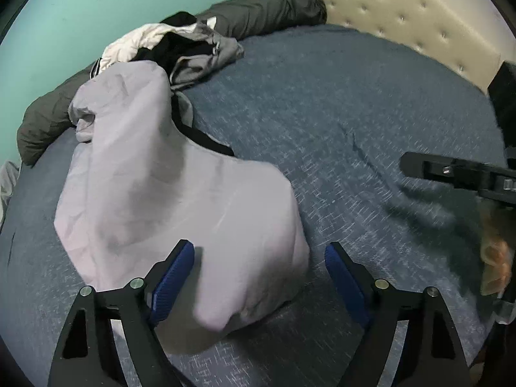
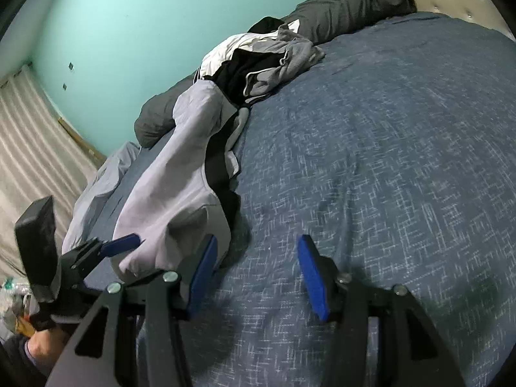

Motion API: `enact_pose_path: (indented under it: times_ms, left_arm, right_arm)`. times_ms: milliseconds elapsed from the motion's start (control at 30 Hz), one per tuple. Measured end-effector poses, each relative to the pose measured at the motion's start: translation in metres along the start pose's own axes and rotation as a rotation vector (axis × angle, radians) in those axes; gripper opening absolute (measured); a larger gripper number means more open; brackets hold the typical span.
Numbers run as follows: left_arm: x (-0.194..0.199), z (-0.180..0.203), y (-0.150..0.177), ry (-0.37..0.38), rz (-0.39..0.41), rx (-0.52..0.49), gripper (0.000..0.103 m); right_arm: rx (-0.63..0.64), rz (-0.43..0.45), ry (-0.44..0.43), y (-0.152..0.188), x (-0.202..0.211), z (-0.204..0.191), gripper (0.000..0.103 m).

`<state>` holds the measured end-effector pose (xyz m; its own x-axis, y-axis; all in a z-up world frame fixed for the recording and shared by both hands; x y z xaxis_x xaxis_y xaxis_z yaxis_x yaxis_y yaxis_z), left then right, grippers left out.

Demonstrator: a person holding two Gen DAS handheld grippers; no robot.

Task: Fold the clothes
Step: 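Open the right gripper to release the jacket while the left gripper grasps its hem, then lift the jacket with the left gripper while the right gripper grasps its collar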

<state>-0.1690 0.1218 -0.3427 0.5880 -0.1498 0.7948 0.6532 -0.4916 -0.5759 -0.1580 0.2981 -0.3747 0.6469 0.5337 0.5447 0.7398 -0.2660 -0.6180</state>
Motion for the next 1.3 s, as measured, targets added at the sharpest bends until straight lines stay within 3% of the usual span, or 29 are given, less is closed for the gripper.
enact_pose_path:
  times_ms: [167, 267, 333, 767, 867, 1033, 1300]
  left_arm:
    - [-0.019, 0.003, -0.002, -0.001, -0.042, -0.051, 0.074]
    - [-0.027, 0.002, 0.001, 0.004, -0.061, -0.071, 0.061]
    - [-0.031, 0.001, 0.002, 0.013, -0.070, -0.079, 0.047]
    - [-0.047, -0.007, 0.011, 0.001, -0.107, -0.085, 0.043]
    - [-0.041, -0.012, 0.012, 0.013, -0.101, -0.103, 0.028]
    - [-0.018, -0.046, 0.022, -0.013, -0.061, -0.062, 0.014]
    - [0.033, -0.129, 0.040, -0.057, 0.002, 0.119, 0.013]
  right_arm:
    - [-0.036, -0.010, -0.024, 0.004, -0.004, 0.008, 0.062]
    - [-0.042, -0.017, -0.028, 0.006, -0.005, 0.009, 0.062]
    - [-0.044, -0.021, -0.031, 0.007, -0.006, 0.010, 0.062]
    - [-0.060, -0.012, -0.045, 0.007, -0.007, 0.012, 0.063]
    - [-0.060, -0.020, -0.042, 0.006, -0.009, 0.013, 0.063]
    - [-0.052, -0.039, -0.030, 0.009, -0.013, 0.013, 0.064]
    - [-0.045, -0.089, 0.004, 0.014, -0.022, 0.006, 0.063]
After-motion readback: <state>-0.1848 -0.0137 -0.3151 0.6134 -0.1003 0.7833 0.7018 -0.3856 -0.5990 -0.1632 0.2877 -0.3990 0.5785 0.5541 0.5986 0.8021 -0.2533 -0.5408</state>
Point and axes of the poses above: each gripper's, at about its wrist camera, not at the fingertips, and x roughly against the way its jaws point, z to its right, y to its underside, the point moved 6 cm from there along -x, roughly the way its jaws point, and after that the axes turned 3 degrees about -y, right-handed, at the moved point
